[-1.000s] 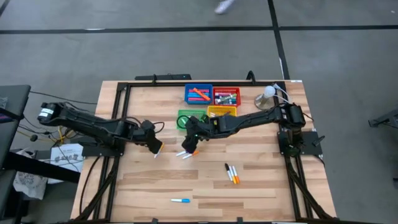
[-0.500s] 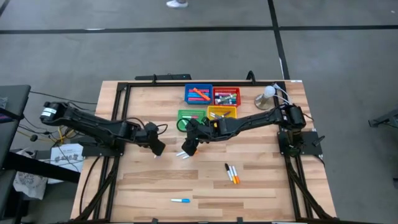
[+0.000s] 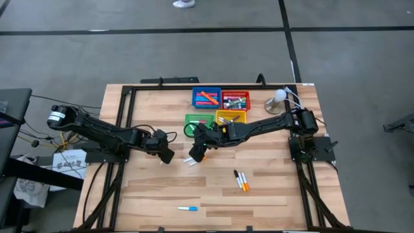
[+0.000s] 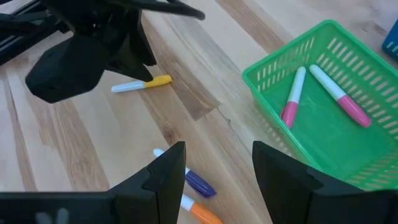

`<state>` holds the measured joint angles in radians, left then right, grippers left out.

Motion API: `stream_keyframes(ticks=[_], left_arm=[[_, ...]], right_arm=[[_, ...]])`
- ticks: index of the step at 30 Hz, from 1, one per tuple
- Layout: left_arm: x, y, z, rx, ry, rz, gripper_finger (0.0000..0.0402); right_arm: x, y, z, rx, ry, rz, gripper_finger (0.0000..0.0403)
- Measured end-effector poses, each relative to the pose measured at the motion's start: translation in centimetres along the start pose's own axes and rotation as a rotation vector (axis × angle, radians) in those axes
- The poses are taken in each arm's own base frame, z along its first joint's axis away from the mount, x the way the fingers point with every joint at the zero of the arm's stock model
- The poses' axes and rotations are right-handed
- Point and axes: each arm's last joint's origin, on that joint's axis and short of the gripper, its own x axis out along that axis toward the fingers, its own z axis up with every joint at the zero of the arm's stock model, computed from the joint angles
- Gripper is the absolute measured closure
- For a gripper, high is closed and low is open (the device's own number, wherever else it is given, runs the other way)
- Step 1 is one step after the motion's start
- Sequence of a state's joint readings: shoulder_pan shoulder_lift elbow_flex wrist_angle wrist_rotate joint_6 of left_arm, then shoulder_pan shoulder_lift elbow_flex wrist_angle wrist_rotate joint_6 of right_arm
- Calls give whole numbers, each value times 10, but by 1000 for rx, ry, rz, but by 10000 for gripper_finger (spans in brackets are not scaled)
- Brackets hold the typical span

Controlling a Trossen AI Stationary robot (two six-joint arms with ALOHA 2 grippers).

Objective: Pick & Place Markers
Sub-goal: Put the yellow mini marker into the green bin

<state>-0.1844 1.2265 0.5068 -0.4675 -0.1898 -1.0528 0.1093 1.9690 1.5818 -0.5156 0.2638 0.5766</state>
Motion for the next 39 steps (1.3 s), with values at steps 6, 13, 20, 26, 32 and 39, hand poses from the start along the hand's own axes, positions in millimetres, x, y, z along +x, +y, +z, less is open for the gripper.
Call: stream_keyframes(ticks=[6,13,20,26,32,39], left_arm=[[11,-1,-2,7,21,37,293],[25,-8,-1,8,13,34,293],[28,-7,-1,8,16,40,304],[27,-9,-1,4,15,21,363],[20,-7,-1,21,9,2,366],[-4,-8,10,-18,-97,-111,359]], right_arm=[[0,0,0,0,0,0,230],[0,0,0,0,2,1,231],[0,1,-1,-3,5,2,231],[0,1,-1,-2,5,2,234],[0,1,-1,-3,6,3,234],[0,1,-1,-3,6,5,234]])
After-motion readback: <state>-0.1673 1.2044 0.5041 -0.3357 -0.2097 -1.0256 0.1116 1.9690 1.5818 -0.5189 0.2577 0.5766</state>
